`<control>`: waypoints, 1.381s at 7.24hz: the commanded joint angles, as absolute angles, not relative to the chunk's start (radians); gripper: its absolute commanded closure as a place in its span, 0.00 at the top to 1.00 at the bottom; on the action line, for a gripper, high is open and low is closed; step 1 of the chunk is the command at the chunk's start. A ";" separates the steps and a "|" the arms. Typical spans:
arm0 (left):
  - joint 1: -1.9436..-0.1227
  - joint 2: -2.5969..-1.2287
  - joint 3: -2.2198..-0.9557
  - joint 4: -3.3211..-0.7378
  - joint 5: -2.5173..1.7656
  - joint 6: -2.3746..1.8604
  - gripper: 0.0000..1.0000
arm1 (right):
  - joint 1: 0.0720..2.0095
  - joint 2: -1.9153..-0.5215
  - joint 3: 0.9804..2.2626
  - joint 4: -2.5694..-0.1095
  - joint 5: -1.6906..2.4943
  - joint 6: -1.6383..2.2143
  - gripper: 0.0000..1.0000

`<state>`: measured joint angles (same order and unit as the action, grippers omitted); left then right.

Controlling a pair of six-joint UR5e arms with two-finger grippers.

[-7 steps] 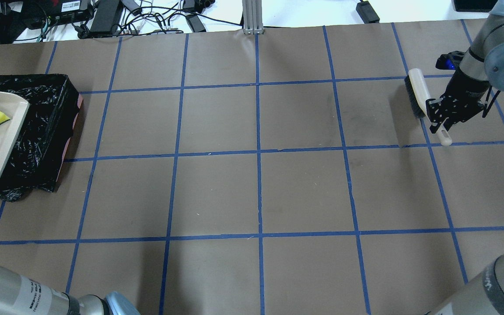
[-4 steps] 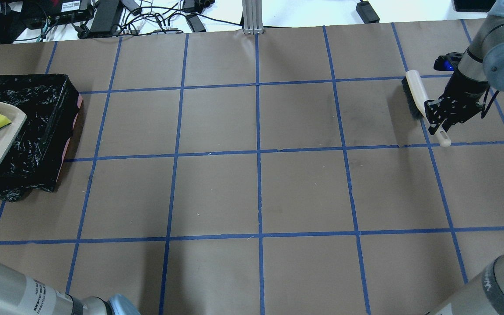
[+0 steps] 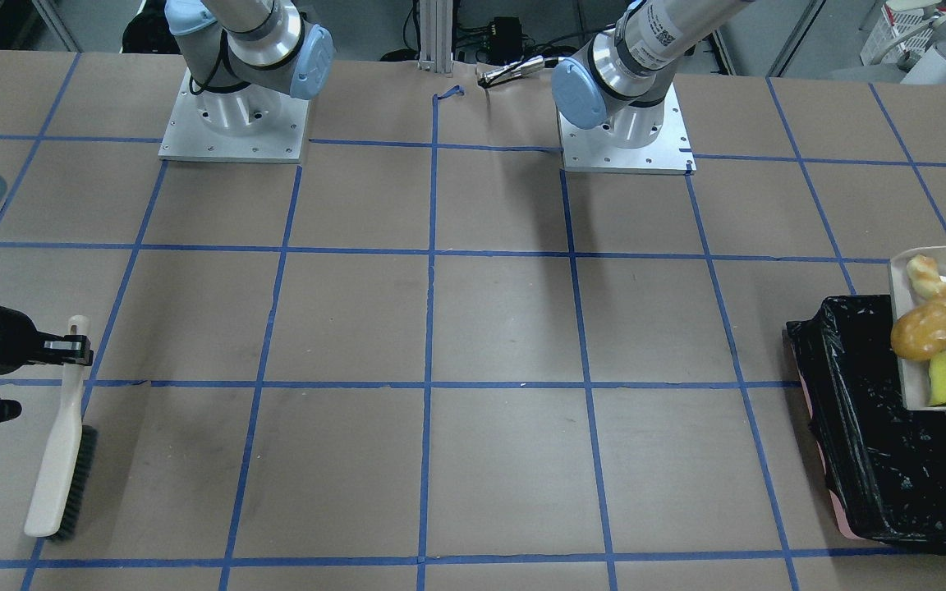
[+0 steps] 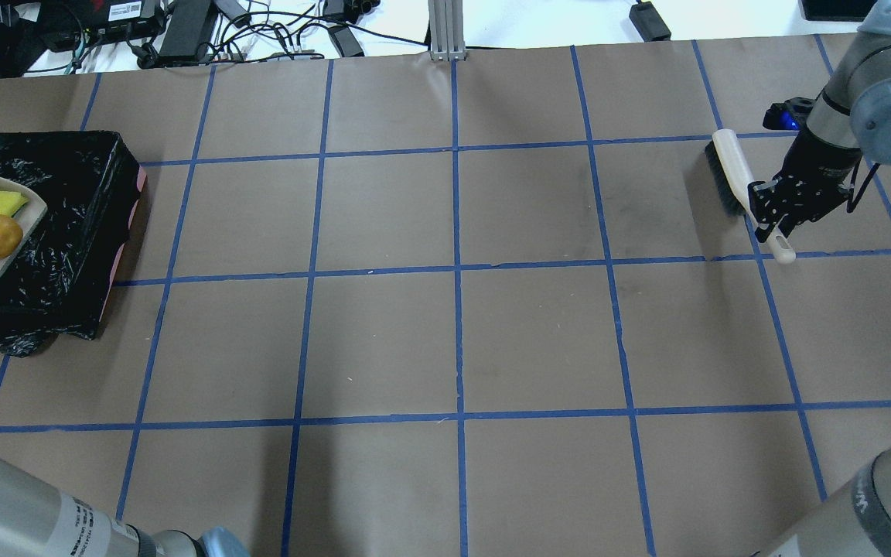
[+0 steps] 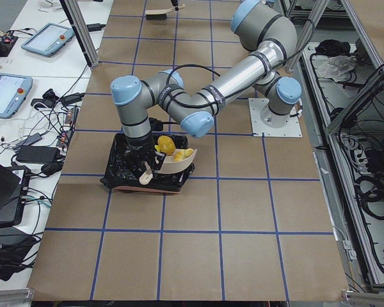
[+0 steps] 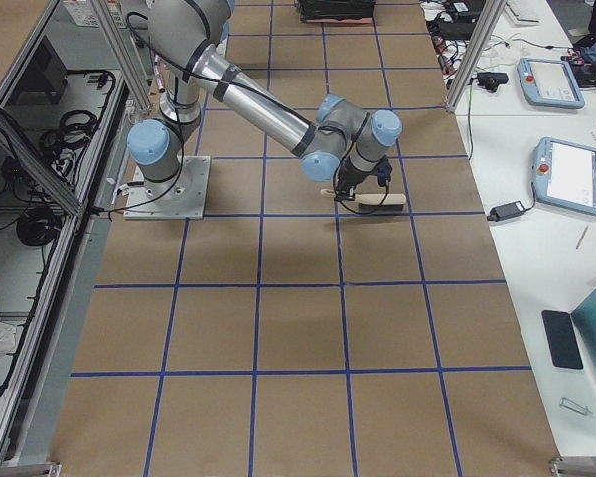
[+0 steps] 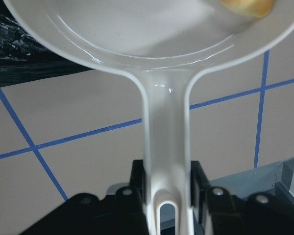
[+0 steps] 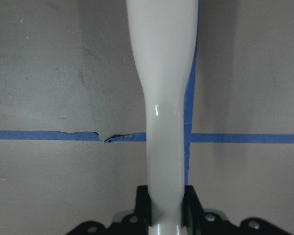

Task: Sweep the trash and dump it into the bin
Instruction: 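Tilt the dustpan with the left gripper to dump trash into the bin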

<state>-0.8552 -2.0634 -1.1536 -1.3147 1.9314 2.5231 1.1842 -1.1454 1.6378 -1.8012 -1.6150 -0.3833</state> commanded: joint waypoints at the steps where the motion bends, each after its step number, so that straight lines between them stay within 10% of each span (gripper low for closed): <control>1: -0.864 -2.066 -1.161 -1.287 1.940 2.528 0.00 | 1.184 -1.138 1.638 -1.809 -1.615 -0.380 0.25; 2: -0.876 -2.075 -1.160 -1.266 1.975 2.536 0.00 | 1.184 -1.138 1.638 -1.813 -1.618 -0.383 0.82; 3: -0.879 -2.077 -1.158 -1.261 1.980 2.536 0.00 | 1.184 -1.138 1.638 -1.815 -1.620 -0.379 1.00; 10: -0.988 -2.082 -1.163 -1.073 2.152 2.599 0.00 | 1.195 -1.265 1.599 -1.813 -1.632 -0.387 1.00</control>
